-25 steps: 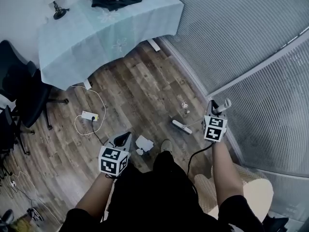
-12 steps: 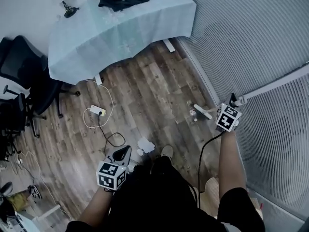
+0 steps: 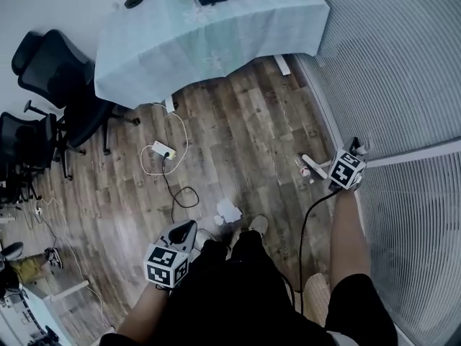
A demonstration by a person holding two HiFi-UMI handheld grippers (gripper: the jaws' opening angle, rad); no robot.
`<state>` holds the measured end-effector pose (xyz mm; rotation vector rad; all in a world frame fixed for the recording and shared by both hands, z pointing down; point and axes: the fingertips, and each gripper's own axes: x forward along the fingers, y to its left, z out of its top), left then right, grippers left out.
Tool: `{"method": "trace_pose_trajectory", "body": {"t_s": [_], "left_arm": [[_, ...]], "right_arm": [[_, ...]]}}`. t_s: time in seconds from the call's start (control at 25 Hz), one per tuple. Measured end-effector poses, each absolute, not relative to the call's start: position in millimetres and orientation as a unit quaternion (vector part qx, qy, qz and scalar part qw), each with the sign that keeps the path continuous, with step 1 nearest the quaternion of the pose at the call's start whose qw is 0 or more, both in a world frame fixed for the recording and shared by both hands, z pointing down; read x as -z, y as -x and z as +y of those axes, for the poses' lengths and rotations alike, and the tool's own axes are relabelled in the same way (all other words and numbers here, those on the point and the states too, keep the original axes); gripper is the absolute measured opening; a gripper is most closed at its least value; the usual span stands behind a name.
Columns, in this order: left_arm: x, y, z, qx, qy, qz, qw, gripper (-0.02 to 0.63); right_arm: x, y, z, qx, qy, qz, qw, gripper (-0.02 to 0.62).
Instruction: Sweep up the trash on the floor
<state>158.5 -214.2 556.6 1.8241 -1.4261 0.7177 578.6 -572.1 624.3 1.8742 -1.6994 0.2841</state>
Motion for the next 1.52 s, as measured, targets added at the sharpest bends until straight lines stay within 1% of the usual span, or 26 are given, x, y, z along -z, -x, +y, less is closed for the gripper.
{"method": "trace_pose_trajectory", "body": {"t_s": [0.32,0.44,0.56,0.76,1.0,1.32,1.52], "left_arm": [[-553,-169,-207,-0.251,-0.719,-0.552,0.340,-0.006],[-545,-161,-198,-0.237,-0.725,-0.558,0.327,-0.006],[-546,-149,-177,-0.230,-0.728,-0.556,0.330,-0.006],[-547,-110,-153,-0.211,-0.722,-0.567,0.335,-0.006],[-549,-62,-111,-0.184,-0.729,-0.567,0.337,-0.006],[-572,19,-28,-0.182,-0.719,-0.565,0.362,-0.006],[-574,45,-5,-0.162,-0.714,-0.571,0.371,-0.006]], "right_arm": [[-638,-510,-523,-0.097,-0.647,-0.684,0.321,0.017],[-636,-489,-504,-0.095,-0.644,-0.687,0.324,0.017],[-637,-472,-476,-0.099,-0.639,-0.687,0.331,0.017],[-636,-432,-440,-0.119,-0.631,-0.687,0.339,0.017],[-638,-383,-392,-0.170,-0.653,-0.664,0.323,0.017],[-628,-315,-321,-0.189,-0.685,-0.633,0.307,0.017],[-617,-283,-289,-0.243,-0.699,-0.618,0.266,0.017]]}}
